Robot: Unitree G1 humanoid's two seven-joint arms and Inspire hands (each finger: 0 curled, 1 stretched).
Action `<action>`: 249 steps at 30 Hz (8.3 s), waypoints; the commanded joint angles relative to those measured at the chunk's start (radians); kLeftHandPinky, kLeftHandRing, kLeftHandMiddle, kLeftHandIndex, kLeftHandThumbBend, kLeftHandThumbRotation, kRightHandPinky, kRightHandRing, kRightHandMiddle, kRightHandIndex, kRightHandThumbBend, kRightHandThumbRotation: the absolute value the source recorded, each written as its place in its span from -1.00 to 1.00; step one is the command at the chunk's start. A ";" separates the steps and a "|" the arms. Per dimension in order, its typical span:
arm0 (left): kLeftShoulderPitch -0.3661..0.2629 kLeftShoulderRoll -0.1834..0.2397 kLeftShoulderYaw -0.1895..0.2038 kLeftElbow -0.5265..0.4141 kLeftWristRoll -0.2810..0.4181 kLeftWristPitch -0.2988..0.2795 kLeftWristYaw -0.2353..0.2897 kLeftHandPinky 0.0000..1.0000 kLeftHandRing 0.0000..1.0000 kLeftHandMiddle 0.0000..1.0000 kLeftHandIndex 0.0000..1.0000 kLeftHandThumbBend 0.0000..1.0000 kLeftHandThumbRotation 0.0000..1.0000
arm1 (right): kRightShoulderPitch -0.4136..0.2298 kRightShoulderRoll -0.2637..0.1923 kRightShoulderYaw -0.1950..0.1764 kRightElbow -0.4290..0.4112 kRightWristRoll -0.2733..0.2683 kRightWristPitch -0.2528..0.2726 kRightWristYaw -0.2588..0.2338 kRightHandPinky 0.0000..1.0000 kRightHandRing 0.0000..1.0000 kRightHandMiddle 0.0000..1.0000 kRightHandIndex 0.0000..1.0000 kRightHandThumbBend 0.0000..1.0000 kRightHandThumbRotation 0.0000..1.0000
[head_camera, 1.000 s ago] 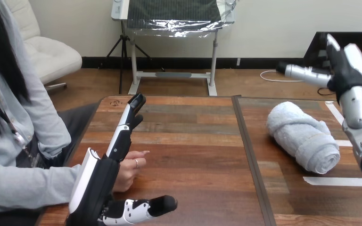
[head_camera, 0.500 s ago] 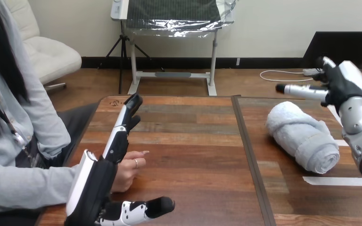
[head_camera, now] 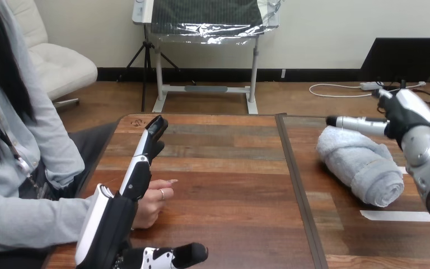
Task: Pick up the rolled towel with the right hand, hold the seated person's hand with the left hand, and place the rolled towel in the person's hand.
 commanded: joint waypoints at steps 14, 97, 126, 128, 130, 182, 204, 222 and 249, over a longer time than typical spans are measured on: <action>0.019 0.001 -0.002 -0.127 -0.023 -0.006 -0.008 0.93 1.00 1.00 1.00 1.00 0.28 | 0.064 0.012 0.077 0.005 -0.063 0.054 0.066 0.39 0.80 0.83 0.95 0.99 0.31; 0.139 0.008 -0.016 -0.262 -0.110 -0.007 -0.070 0.90 1.00 1.00 1.00 1.00 0.12 | 0.248 0.109 -0.009 -0.004 0.033 0.005 -0.235 -0.07 0.13 0.20 0.01 0.76 -1.00; 0.131 0.006 0.056 -0.247 0.042 0.020 -0.044 0.89 1.00 1.00 1.00 1.00 0.23 | 0.257 0.137 -0.062 -0.024 0.093 -0.252 -0.352 -0.08 -0.02 0.00 -0.02 0.75 -1.00; 0.130 0.015 0.049 -0.246 0.032 0.030 -0.051 0.89 1.00 1.00 1.00 1.00 0.23 | 0.258 0.140 -0.062 -0.026 0.094 -0.272 -0.359 -0.09 -0.03 0.00 -0.02 0.75 -1.00; 0.129 0.024 0.040 -0.244 0.020 0.035 -0.057 0.90 1.00 1.00 1.00 1.00 0.19 | 0.259 0.143 -0.065 -0.027 0.095 -0.285 -0.364 -0.09 -0.04 -0.01 -0.02 0.75 -1.00; 0.140 0.077 0.166 -0.297 0.352 0.283 0.085 0.83 0.94 1.00 0.98 1.00 -0.26 | 0.294 0.232 -0.086 -0.077 0.130 -0.733 -0.479 -0.33 -0.25 -0.12 -0.04 0.70 -1.00; 0.107 0.227 0.231 -0.400 0.429 0.442 0.054 0.68 0.78 0.85 0.86 1.00 -0.34 | 0.317 0.253 -0.088 -0.084 0.138 -0.814 -0.505 -0.36 -0.28 -0.13 -0.05 0.68 -1.00; -0.012 0.410 0.278 -0.432 0.474 0.577 -0.019 0.60 0.70 0.75 0.76 1.00 -0.50 | 0.337 0.257 -0.086 -0.089 0.146 -0.876 -0.492 -0.38 -0.29 -0.12 -0.06 0.65 -1.00; -0.248 0.564 0.223 -0.288 0.453 0.641 -0.113 0.60 0.70 0.72 0.73 1.00 -0.48 | 0.368 0.264 -0.089 -0.101 0.154 -0.913 -0.472 -0.37 -0.27 -0.10 -0.05 0.62 -1.00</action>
